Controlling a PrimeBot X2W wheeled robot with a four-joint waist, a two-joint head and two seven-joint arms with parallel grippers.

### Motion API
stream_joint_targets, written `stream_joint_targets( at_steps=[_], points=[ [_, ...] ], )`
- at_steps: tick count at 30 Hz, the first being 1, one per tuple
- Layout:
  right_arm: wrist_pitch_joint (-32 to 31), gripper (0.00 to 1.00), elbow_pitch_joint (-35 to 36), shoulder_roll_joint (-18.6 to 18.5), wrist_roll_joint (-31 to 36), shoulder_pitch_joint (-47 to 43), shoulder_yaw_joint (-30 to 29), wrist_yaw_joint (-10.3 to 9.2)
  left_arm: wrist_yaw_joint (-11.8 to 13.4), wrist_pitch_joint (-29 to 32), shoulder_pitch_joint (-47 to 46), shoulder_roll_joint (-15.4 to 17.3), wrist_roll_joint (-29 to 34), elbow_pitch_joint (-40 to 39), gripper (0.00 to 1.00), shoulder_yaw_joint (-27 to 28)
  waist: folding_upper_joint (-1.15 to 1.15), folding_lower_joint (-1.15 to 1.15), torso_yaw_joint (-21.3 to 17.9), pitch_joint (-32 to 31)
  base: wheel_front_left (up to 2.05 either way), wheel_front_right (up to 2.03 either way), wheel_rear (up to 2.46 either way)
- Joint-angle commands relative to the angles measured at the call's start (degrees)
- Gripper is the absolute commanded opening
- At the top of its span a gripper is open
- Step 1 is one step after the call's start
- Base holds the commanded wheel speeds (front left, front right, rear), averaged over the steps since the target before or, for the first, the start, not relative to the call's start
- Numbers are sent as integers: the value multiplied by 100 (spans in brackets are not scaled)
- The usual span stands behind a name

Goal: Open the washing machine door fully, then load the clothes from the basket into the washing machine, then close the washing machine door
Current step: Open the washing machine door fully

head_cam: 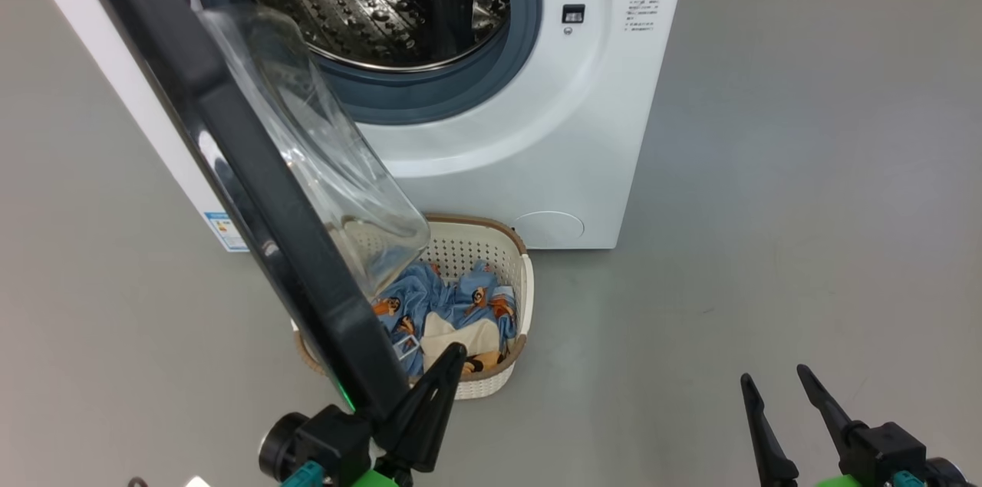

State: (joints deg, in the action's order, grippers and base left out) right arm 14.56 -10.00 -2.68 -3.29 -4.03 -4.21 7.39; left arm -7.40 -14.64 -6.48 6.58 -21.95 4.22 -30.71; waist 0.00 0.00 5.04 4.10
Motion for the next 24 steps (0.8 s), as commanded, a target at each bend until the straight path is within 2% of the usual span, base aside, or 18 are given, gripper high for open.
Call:
stream_joint_targets(
  at_steps=[1,19,24],
  points=[
    [44,100,101,-61,-37,212,141,10,-9,-36,-260,10,-1,-110,0,229,0,0,22,7,0,0,0],
    [44,100,5,-45,-70,234,153,10,1,-36,-170,-180,47,129,0,580,0,0,105,28,0,0,0],
    [44,100,3,-39,-84,224,145,10,83,-36,-126,-229,129,146,0,677,0,0,167,42,0,0,0]
  ],
)
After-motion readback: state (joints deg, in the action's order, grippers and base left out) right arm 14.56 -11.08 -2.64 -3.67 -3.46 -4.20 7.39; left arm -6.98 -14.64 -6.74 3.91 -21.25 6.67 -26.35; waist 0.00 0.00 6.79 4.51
